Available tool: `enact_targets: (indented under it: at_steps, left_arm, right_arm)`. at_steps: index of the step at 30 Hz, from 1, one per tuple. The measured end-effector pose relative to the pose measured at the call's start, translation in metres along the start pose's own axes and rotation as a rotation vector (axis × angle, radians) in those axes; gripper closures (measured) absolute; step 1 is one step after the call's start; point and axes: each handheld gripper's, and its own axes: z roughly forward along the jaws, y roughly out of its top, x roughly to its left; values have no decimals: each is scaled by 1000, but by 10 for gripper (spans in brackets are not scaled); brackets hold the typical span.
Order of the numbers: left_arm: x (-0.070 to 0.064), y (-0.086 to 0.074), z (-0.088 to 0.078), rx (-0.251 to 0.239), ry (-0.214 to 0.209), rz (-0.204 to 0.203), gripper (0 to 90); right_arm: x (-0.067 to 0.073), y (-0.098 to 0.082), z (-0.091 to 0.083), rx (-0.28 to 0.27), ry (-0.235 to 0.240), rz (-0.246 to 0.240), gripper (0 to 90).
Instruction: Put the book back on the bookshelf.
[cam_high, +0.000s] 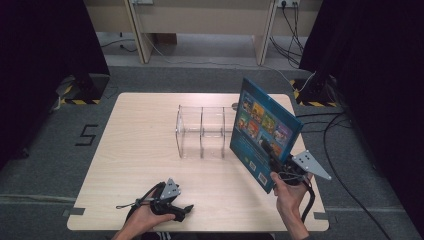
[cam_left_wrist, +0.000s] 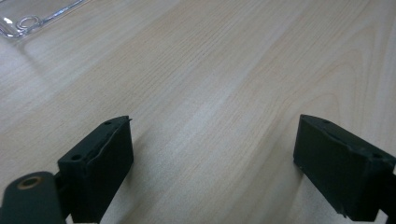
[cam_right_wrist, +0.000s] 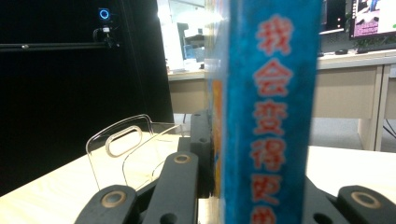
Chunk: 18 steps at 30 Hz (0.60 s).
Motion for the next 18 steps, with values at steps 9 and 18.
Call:
enact_targets:
  at_steps: [9,18]
  left_arm:
    - [0,0,0,0,1,0,109]
    - [0,0,0,1,0,0,108]
  right_arm:
    - [3,2,14,-3,-4,-9,827]
    - [2,2,31,-5,-22,-17,827]
